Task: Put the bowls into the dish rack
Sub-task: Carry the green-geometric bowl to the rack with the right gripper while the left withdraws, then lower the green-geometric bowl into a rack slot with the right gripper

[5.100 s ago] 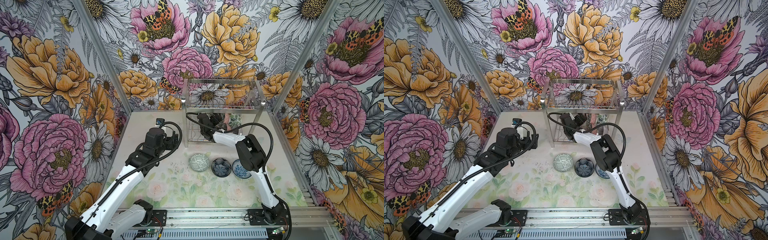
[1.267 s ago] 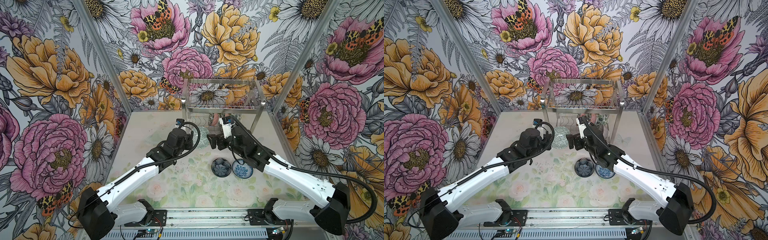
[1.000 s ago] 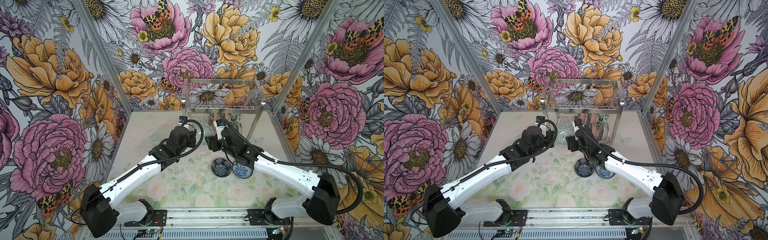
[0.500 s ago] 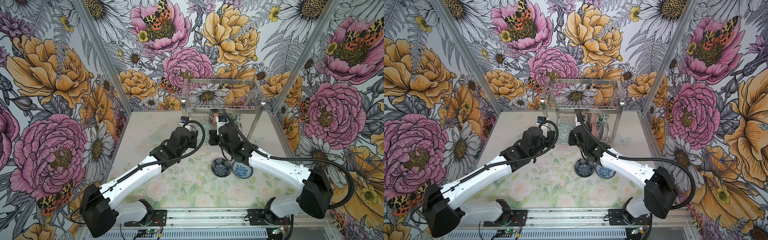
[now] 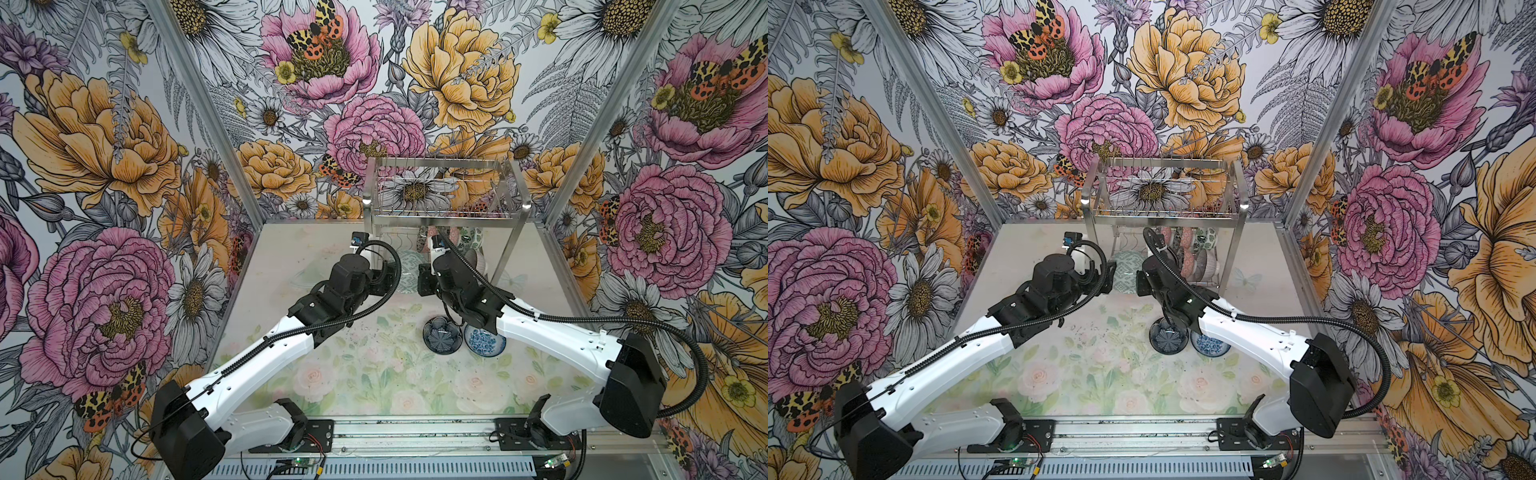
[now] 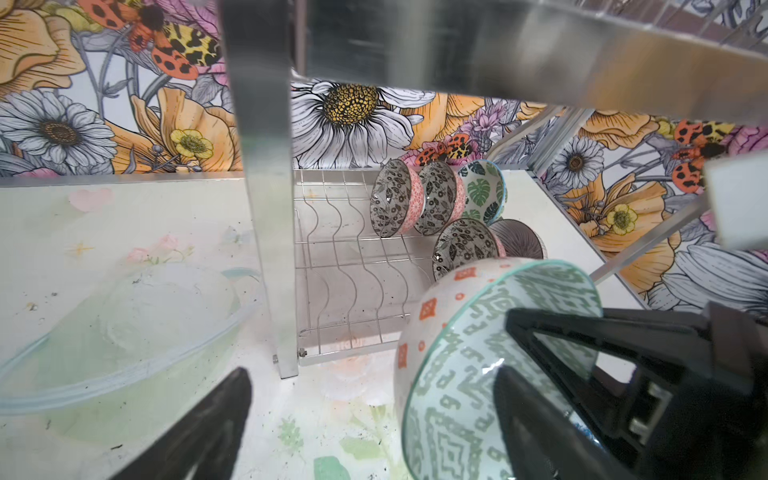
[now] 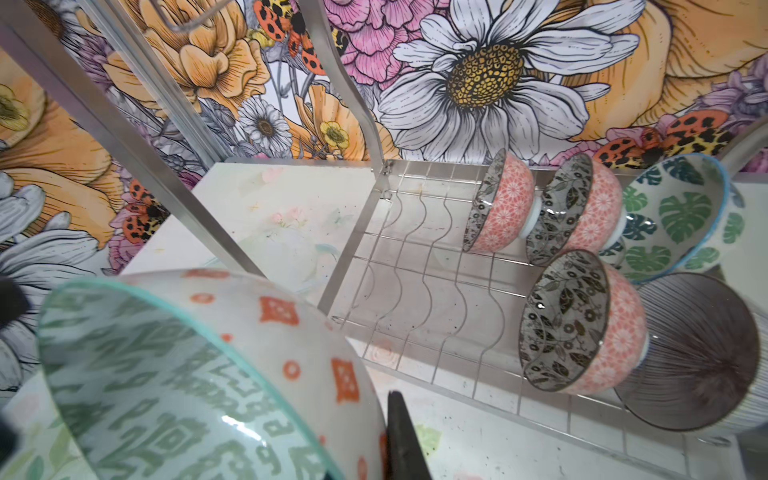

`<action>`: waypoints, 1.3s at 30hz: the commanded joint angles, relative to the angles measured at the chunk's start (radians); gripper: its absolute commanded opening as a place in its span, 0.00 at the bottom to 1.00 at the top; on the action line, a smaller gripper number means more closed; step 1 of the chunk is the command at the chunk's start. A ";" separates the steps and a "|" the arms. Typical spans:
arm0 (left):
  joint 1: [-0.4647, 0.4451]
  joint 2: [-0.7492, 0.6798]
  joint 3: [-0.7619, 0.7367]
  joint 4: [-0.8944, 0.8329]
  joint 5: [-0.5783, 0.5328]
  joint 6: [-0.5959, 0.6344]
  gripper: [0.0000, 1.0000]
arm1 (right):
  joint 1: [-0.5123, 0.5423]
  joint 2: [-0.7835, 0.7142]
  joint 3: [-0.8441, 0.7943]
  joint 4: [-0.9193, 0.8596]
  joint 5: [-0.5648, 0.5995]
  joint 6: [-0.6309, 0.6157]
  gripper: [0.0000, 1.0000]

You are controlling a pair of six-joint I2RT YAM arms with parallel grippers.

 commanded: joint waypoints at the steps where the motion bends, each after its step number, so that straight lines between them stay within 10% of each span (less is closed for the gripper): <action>1: 0.044 -0.072 0.006 -0.075 -0.030 0.043 0.99 | 0.001 -0.020 0.024 -0.018 0.177 -0.051 0.00; 16: 0.197 -0.132 -0.032 -0.169 -0.002 0.073 0.99 | 0.047 0.263 0.189 -0.081 0.684 -0.201 0.00; 39: 0.270 -0.105 -0.089 -0.105 0.073 0.078 0.99 | -0.062 0.571 0.381 -0.079 0.838 -0.369 0.00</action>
